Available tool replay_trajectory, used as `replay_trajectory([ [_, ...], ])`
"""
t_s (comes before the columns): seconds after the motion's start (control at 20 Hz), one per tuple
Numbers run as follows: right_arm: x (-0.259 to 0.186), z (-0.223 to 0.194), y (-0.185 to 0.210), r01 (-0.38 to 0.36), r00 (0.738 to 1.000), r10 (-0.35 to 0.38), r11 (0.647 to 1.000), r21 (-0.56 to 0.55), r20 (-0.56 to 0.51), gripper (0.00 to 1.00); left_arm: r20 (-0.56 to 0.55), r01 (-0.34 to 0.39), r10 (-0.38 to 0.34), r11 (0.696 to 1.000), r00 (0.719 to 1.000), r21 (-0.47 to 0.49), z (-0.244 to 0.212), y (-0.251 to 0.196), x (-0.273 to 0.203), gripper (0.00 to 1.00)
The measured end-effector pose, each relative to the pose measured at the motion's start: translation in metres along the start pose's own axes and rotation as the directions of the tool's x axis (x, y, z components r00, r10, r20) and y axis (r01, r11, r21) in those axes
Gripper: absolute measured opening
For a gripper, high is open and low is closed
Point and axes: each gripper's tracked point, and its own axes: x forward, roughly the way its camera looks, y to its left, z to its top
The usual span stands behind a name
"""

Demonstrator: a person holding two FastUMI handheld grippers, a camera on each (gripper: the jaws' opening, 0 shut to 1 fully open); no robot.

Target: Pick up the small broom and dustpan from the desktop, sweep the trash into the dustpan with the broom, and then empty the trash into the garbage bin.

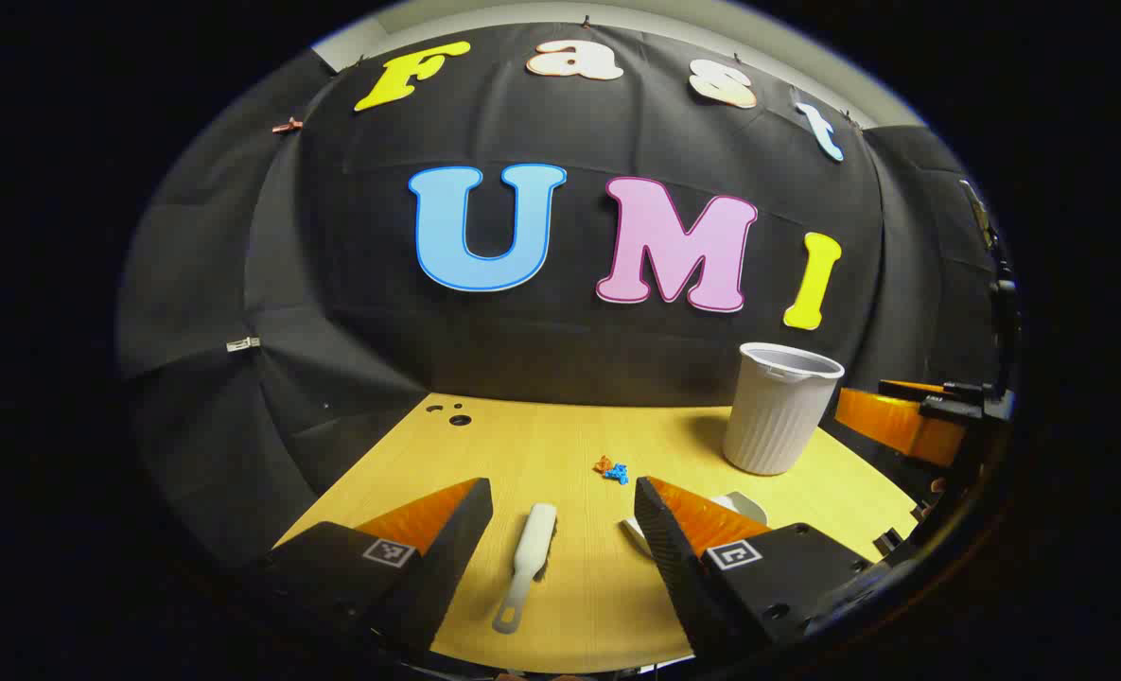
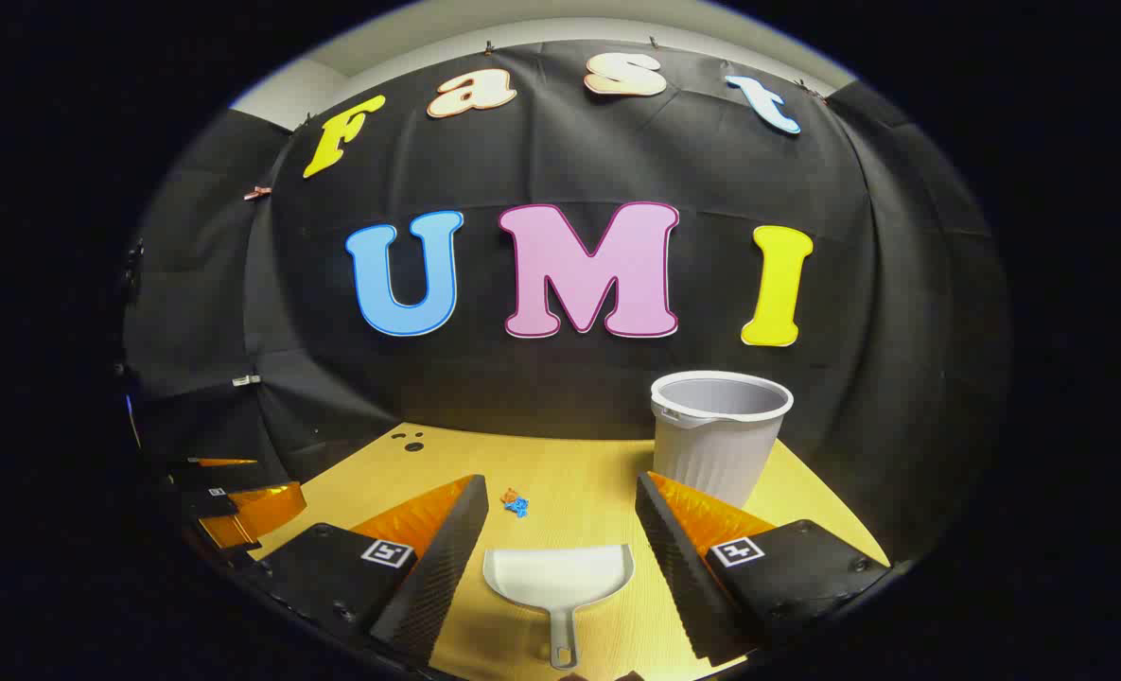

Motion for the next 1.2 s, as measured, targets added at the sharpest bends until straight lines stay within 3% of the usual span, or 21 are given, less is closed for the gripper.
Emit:
replay_trajectory([
  [0.85,0.015,-0.02,0.002,-0.02,0.997,0.02,1.0,-0.007,-0.07,0.98,-0.088,-0.015,0.011,0.999,0.996,-0.047,-0.025,0.019,0.02,0.96],
  [1.2,0.022,-0.034,-0.003,-0.039,0.992,0.038,0.999,-0.007,-0.118,0.98,-0.216,-0.015,0.004,0.999,0.976,-0.049,-0.06,0.028,0.04,0.96],
])
